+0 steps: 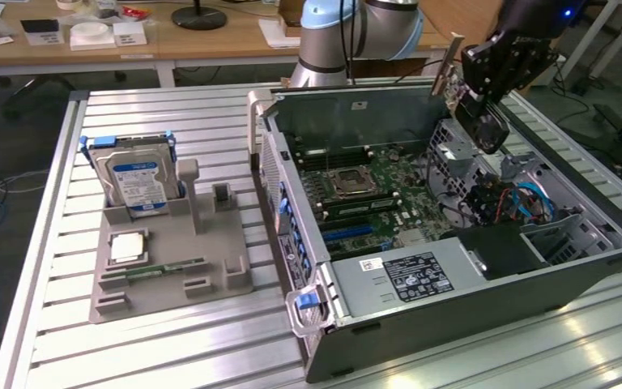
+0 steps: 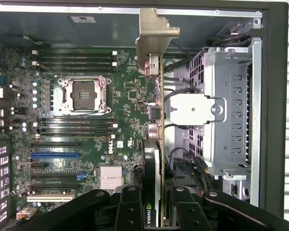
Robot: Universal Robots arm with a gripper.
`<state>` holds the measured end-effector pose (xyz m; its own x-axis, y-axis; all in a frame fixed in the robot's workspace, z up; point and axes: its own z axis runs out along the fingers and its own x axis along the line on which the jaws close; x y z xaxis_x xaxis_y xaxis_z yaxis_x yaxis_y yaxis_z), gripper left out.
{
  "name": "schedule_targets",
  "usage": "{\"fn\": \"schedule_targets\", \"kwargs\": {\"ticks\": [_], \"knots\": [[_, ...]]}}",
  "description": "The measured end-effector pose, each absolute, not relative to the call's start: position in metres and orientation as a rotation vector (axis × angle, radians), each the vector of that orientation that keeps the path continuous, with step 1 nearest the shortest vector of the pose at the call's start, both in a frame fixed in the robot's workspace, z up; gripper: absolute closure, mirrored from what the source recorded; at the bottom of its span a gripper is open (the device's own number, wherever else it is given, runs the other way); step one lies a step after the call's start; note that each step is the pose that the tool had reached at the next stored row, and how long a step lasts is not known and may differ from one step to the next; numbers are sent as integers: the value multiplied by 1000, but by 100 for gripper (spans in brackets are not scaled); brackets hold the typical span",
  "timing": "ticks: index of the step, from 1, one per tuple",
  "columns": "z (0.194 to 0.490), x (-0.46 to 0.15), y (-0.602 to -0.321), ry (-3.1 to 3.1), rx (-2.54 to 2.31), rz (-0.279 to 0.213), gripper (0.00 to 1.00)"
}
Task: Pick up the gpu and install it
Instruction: 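Pick up the gpu and move the gpu toward the slot, then insert the gpu into the slot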
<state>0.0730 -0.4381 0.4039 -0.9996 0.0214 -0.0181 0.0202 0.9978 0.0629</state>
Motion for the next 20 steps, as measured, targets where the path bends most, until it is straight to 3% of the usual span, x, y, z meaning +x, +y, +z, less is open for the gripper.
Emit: {"fn": "schedule_targets", "kwargs": {"ticks": [20], "knots": [[402, 75, -438, 3121, 32, 98, 73]]}}
